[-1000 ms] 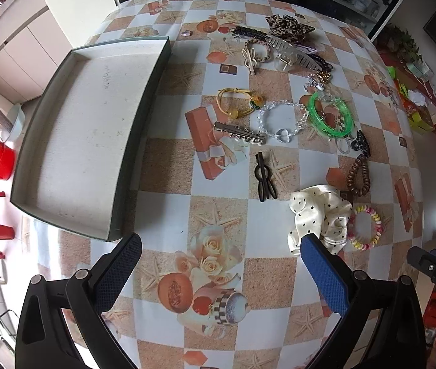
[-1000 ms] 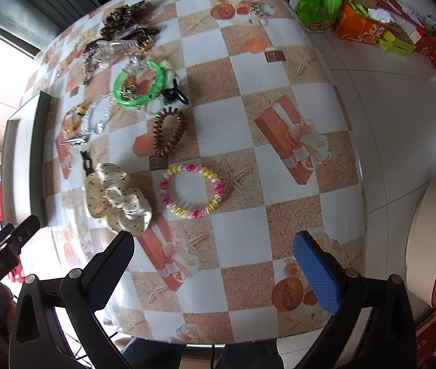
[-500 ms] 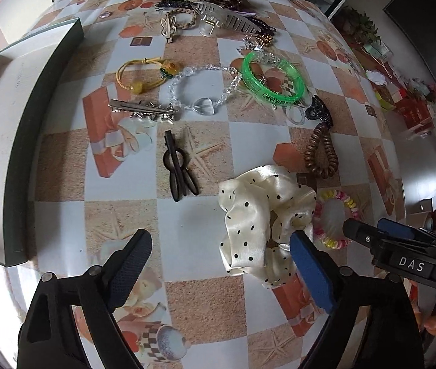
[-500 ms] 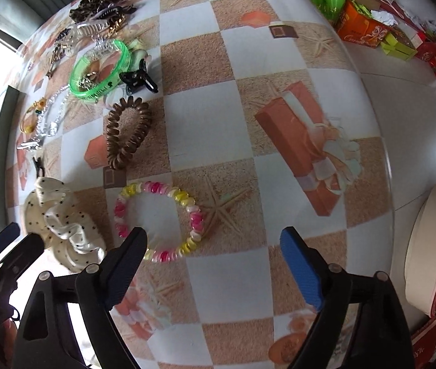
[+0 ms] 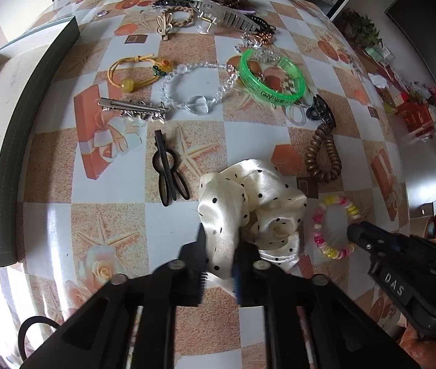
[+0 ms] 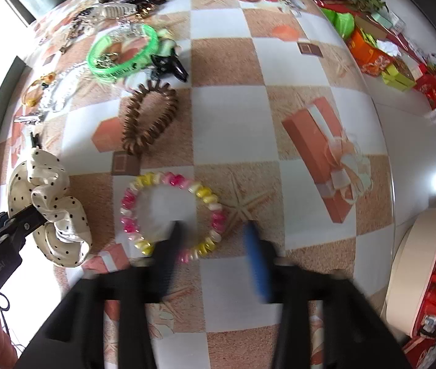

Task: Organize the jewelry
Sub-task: 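Grasp the cream polka-dot scrunchie with the left gripper while the right grasps the beaded bracelet, then carry scrunchie and bracelet into the white tray and open both grippers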

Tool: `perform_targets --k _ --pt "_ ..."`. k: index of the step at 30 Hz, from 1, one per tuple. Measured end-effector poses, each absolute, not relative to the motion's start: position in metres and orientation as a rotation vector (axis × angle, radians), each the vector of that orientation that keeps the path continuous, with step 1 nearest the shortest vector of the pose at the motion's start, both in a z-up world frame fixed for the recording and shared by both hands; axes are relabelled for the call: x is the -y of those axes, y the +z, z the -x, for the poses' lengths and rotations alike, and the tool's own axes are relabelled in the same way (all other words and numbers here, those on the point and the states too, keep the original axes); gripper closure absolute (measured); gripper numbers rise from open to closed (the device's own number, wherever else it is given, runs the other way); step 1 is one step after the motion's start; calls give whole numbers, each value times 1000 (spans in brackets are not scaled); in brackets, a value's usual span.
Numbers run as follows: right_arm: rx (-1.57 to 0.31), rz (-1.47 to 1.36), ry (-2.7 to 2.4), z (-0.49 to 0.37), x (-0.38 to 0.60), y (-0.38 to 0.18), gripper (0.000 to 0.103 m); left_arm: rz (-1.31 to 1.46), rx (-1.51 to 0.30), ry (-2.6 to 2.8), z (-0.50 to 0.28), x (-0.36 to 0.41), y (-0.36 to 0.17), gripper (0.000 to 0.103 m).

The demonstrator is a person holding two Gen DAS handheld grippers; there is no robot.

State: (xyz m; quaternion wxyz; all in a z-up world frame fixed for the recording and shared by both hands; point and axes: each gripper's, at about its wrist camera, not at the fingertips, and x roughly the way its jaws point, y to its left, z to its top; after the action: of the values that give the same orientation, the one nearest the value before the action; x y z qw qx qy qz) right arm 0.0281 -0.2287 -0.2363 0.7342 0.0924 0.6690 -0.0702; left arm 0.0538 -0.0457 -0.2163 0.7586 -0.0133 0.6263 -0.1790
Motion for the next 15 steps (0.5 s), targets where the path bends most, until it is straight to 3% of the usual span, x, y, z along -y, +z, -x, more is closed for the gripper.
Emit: perform_targets --k 15 --pt "-1402 -408 -76 -36 266 -186 93 106 -1262 -412 -58 8 -162 90"
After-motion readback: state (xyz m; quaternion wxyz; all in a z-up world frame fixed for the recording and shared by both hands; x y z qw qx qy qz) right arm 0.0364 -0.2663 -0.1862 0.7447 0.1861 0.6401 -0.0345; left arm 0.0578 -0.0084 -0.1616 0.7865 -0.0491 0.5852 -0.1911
